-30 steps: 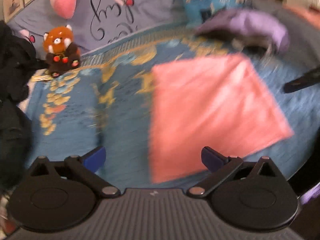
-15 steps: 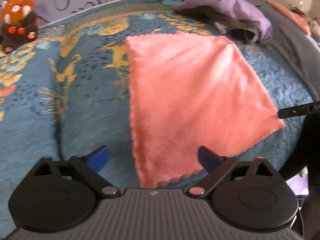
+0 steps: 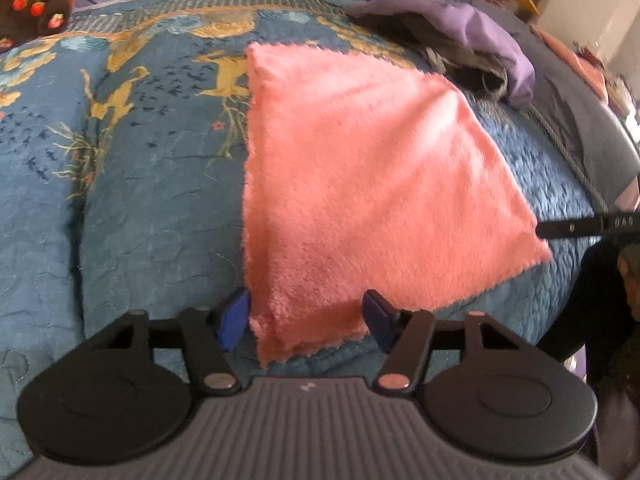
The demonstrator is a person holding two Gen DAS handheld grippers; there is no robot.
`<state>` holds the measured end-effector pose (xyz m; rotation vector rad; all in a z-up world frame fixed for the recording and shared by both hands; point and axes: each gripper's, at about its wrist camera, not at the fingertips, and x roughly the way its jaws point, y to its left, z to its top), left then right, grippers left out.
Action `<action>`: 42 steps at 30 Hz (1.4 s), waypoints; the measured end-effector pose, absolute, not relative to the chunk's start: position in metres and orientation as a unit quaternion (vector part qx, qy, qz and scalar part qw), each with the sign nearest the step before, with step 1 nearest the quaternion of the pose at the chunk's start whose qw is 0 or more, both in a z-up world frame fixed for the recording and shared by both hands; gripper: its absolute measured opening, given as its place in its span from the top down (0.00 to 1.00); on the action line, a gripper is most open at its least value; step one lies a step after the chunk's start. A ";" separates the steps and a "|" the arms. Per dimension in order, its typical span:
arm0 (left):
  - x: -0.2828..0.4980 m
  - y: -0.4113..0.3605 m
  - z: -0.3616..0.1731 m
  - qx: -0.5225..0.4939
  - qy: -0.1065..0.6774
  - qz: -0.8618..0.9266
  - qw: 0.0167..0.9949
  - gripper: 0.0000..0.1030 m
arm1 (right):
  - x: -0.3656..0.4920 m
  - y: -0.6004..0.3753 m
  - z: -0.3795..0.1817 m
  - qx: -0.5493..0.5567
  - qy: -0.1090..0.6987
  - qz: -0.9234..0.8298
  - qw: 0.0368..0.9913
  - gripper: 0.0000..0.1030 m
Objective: Fold towel
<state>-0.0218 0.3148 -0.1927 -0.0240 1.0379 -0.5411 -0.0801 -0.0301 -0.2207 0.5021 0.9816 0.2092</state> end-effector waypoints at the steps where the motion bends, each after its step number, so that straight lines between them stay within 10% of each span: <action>1: -0.021 0.318 -0.191 -0.017 0.488 -0.254 0.835 0.38 | -0.081 -0.030 -0.221 0.238 0.465 0.099 0.847 0.54; 12: -0.015 0.345 -0.209 -0.123 0.509 -0.229 0.820 0.41 | -0.084 -0.028 -0.222 0.237 0.468 0.103 0.845 0.53; 16: -0.016 0.342 -0.210 -0.145 0.514 -0.245 0.809 0.75 | -0.084 -0.029 -0.224 0.246 0.466 0.105 0.843 0.53; 22: -0.018 0.335 -0.214 -0.161 0.517 -0.254 0.801 0.77 | -0.085 -0.028 -0.225 0.251 0.465 0.113 0.841 0.50; 27: -0.021 0.334 -0.213 -0.157 0.517 -0.249 0.804 0.82 | -0.081 -0.022 -0.231 0.251 0.484 0.136 0.827 0.89; 42: -0.052 0.279 -0.180 -0.048 0.546 -0.266 0.793 0.88 | -0.099 -0.061 -0.187 0.234 0.484 0.079 0.839 0.95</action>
